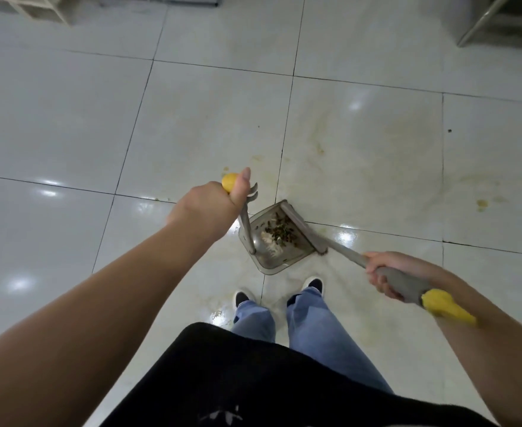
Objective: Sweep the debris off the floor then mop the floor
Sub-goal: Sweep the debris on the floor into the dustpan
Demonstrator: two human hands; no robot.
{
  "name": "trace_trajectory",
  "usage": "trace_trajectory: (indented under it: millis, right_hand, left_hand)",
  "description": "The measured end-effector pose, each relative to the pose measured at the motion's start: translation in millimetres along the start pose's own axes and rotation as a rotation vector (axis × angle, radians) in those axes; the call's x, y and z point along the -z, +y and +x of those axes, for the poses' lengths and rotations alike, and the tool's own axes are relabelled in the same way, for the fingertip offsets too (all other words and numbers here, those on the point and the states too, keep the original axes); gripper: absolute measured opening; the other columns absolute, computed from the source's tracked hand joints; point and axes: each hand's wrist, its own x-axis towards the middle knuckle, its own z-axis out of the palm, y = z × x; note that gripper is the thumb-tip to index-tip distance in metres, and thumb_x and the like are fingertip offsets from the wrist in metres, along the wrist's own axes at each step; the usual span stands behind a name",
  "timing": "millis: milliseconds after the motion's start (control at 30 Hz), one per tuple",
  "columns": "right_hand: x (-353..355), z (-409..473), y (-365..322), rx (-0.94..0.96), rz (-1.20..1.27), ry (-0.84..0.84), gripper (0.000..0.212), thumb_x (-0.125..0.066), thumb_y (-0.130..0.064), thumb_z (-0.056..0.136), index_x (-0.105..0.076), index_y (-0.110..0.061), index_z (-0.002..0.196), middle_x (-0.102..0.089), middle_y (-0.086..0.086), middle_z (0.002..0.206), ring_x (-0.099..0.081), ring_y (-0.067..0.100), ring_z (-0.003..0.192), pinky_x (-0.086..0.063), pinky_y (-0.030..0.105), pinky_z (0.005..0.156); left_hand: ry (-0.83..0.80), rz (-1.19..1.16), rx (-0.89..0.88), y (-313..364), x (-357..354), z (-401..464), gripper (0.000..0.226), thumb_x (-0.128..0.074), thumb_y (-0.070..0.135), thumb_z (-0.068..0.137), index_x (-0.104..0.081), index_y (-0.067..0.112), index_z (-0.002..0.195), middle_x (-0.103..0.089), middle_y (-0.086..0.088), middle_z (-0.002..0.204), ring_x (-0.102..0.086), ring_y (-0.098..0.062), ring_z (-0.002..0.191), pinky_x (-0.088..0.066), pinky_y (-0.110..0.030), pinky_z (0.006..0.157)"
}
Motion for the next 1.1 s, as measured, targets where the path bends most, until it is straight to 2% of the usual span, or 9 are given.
trace_trajectory:
  millis: [167, 300, 333, 367, 533, 667, 767, 833, 1100]
  right_hand:
    - [43.5, -60.4, -7.3, -0.027, 0.208, 0.023, 0.063, -0.042, -0.007, 0.086, -0.035, -0.036, 0.142, -0.042, 0.003, 0.042, -0.041, 0.008, 0.023, -0.037, 0.014, 0.025]
    - [23.1, -61.3, -1.4, 0.076, 0.125, 0.065, 0.043, -0.04, -0.004, 0.092, -0.047, -0.025, 0.129, -0.045, 0.004, 0.041, -0.043, 0.008, 0.025, -0.038, 0.012, 0.027]
    - [13.3, -53.3, 2.8, 0.108, 0.072, 0.09, 0.053, -0.041, -0.002, 0.092, -0.012, -0.02, 0.132, -0.045, 0.003, 0.04, -0.043, 0.008, 0.025, -0.038, 0.012, 0.028]
    - [0.8, -45.6, 5.1, 0.141, 0.039, 0.105, 0.028, -0.041, 0.0, 0.091, -0.029, -0.025, 0.091, -0.045, 0.002, 0.039, -0.044, 0.008, 0.026, -0.038, 0.011, 0.03]
    - [-45.2, -11.9, 23.8, 0.172, -0.125, 0.158, 0.016, -0.046, 0.002, 0.085, -0.045, -0.014, 0.082, -0.048, 0.005, 0.037, -0.045, 0.014, 0.034, -0.04, 0.017, 0.034]
    - [-60.0, -9.2, 58.3, 0.095, -0.096, 0.085, 0.014, -0.043, 0.002, 0.085, -0.047, -0.009, 0.093, -0.046, 0.005, 0.041, -0.044, 0.011, 0.031, -0.038, 0.016, 0.034]
    - [-70.7, -12.8, 85.4, 0.063, -0.066, 0.059, 0.038, -0.041, 0.003, 0.088, -0.043, 0.001, 0.126, -0.043, 0.005, 0.046, -0.044, 0.01, 0.031, -0.036, 0.014, 0.034]
    - [-78.9, -15.6, 99.4, 0.073, -0.095, 0.067, 0.053, -0.041, 0.003, 0.09, -0.031, -0.005, 0.141, -0.045, 0.007, 0.046, -0.044, 0.011, 0.032, -0.037, 0.015, 0.035]
    - [-98.4, -40.1, 135.9, 0.168, -0.093, 0.064, 0.062, -0.04, 0.003, 0.091, -0.024, -0.018, 0.147, -0.049, 0.009, 0.05, -0.047, 0.012, 0.036, -0.041, 0.02, 0.038]
  left_hand:
    - [-0.009, -0.05, 0.05, -20.2, 3.4, 2.2, 0.071, -0.013, 0.072, 0.083, -0.053, 0.013, 0.076, -0.052, -0.007, 0.067, -0.055, -0.029, 0.067, -0.043, -0.033, 0.067]
    - [-0.029, -0.098, 0.035, -30.6, -0.6, -7.2, 0.077, -0.013, 0.073, 0.082, -0.059, 0.011, 0.089, -0.054, -0.009, 0.071, -0.059, -0.031, 0.073, -0.052, -0.039, 0.077]
    - [-0.03, -0.101, 0.03, -32.7, -1.6, -9.9, 0.077, -0.013, 0.072, 0.083, -0.059, 0.012, 0.092, -0.055, -0.009, 0.072, -0.06, -0.031, 0.075, -0.052, -0.039, 0.077]
    - [-0.031, -0.102, 0.028, -34.1, -2.5, -12.5, 0.076, -0.014, 0.072, 0.083, -0.059, 0.011, 0.093, -0.055, -0.009, 0.072, -0.06, -0.032, 0.076, -0.051, -0.038, 0.077]
    - [-0.053, -0.118, 0.017, -35.5, -10.5, -28.3, 0.068, -0.015, 0.072, 0.082, -0.048, 0.014, 0.068, -0.055, -0.007, 0.068, -0.062, -0.03, 0.074, -0.052, -0.038, 0.075]
    - [-0.078, -0.154, -0.02, -35.5, -17.8, -32.2, 0.068, -0.017, 0.072, 0.082, -0.046, 0.014, 0.062, -0.055, -0.007, 0.064, -0.061, -0.029, 0.07, -0.052, -0.037, 0.073]
    - [-0.085, -0.166, -0.037, -39.2, -18.7, -32.1, 0.068, -0.018, 0.071, 0.082, -0.048, 0.012, 0.063, -0.057, -0.007, 0.064, -0.061, -0.028, 0.068, -0.052, -0.037, 0.071]
    - [-0.088, -0.143, -0.062, -42.1, -19.6, -33.4, 0.069, -0.018, 0.071, 0.083, -0.049, 0.012, 0.064, -0.057, -0.007, 0.064, -0.062, -0.027, 0.068, -0.052, -0.036, 0.072]
    - [-0.065, -0.134, -0.094, -35.4, -24.9, -41.9, 0.068, -0.019, 0.066, 0.087, -0.049, 0.01, 0.063, -0.058, -0.008, 0.061, -0.06, -0.028, 0.068, -0.05, -0.035, 0.071]
